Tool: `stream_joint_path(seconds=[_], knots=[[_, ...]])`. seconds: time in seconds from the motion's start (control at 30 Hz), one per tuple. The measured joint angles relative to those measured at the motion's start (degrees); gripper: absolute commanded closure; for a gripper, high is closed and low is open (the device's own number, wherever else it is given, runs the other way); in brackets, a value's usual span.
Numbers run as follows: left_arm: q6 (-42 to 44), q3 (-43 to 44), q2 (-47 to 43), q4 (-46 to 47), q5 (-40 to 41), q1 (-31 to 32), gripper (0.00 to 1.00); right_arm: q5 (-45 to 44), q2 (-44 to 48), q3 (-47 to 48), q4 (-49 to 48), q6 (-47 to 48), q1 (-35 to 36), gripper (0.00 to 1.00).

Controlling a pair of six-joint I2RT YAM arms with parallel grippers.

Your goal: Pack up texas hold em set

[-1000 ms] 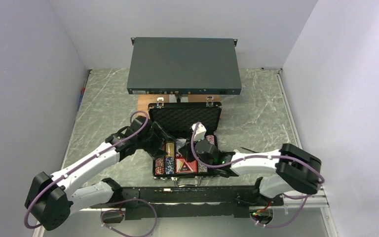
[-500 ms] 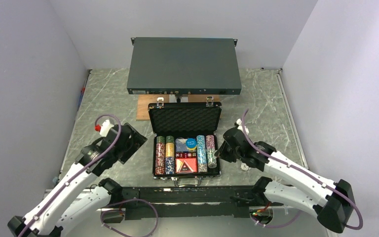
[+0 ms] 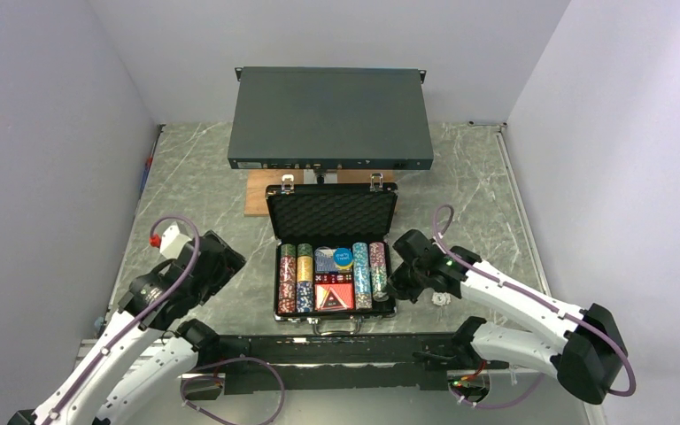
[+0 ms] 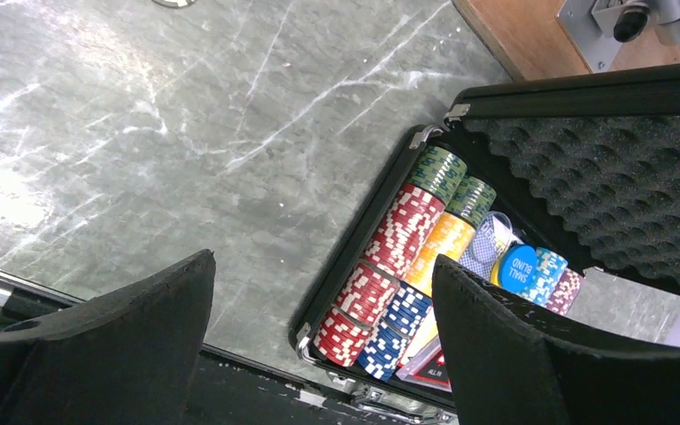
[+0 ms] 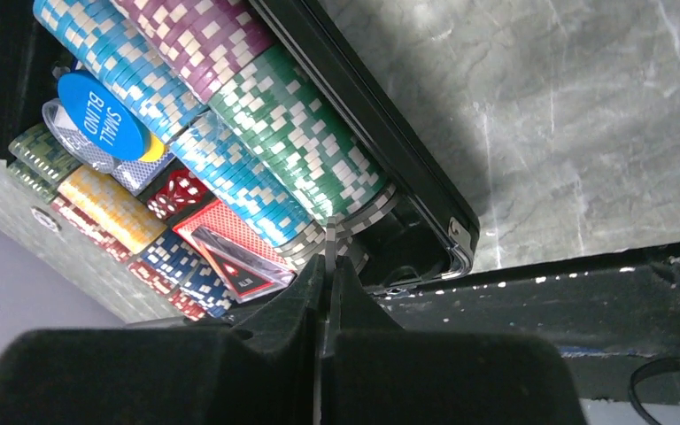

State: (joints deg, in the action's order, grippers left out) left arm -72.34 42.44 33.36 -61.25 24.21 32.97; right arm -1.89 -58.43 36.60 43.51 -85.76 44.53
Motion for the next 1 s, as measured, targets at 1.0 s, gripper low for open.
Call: stream_joint_path(seconds=[1.0], knots=[[1.81,-1.03,0.24,-2.27,4.13,-0.02,0.07,3.82,3.85,-6.51,-1.49,-8.07,0.00,1.00]])
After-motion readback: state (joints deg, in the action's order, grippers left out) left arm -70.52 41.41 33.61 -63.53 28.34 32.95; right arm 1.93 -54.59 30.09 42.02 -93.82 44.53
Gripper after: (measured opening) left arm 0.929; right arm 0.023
